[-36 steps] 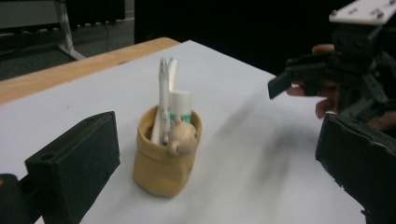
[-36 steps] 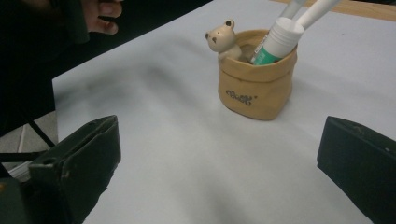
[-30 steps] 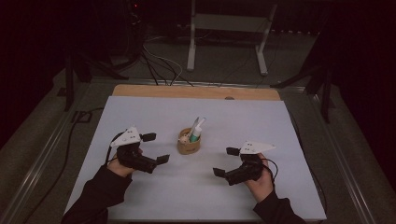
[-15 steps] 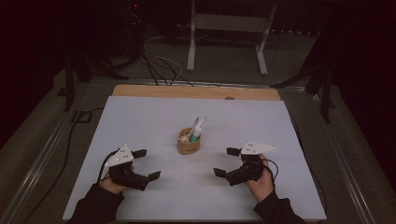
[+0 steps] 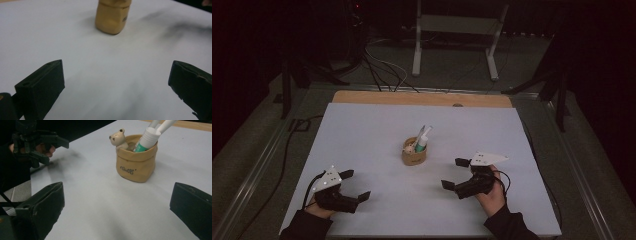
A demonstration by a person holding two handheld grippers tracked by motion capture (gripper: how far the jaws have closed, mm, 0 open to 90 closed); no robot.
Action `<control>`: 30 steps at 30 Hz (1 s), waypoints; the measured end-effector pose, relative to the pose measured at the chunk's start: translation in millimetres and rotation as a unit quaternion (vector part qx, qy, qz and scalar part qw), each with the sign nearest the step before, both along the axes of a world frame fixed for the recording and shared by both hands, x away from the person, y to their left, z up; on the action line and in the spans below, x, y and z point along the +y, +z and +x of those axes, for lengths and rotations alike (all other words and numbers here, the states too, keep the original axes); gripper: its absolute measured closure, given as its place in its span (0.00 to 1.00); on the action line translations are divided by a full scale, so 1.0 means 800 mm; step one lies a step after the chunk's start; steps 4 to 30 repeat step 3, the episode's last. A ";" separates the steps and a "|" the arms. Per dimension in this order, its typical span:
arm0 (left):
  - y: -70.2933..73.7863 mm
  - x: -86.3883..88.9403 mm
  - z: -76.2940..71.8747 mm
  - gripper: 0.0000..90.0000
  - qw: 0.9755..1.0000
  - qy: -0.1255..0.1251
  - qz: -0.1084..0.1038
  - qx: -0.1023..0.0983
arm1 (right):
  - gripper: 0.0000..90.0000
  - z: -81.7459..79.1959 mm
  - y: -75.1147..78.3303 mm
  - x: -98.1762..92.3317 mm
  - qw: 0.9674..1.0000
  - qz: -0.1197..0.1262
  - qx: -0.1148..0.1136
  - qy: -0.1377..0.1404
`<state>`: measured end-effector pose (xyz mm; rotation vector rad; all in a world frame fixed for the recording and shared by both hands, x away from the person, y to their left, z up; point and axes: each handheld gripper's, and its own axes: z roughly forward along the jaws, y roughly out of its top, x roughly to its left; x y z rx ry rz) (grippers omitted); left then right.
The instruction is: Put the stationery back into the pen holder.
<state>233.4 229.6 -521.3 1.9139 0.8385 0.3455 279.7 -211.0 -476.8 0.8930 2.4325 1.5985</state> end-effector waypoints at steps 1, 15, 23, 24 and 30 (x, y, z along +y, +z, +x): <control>0.000 0.001 -0.001 0.02 1.000 0.002 0.000 0.001 | 0.00 0.000 0.000 0.000 1.000 0.000 -0.001 0.000; 0.000 0.004 -0.001 0.02 1.000 0.009 -0.002 -0.001 | 0.00 0.000 0.000 0.000 1.000 -0.002 -0.003 0.000; 0.000 0.004 -0.001 0.02 1.000 0.009 -0.002 -0.001 | 0.00 0.000 0.000 0.000 1.000 -0.002 -0.003 0.000; 0.000 0.004 -0.001 0.02 1.000 0.009 -0.002 -0.001 | 0.00 0.000 0.000 0.000 1.000 -0.002 -0.003 0.000; 0.000 0.004 -0.001 0.02 1.000 0.009 -0.002 -0.001 | 0.00 0.000 0.000 0.000 1.000 -0.002 -0.003 0.000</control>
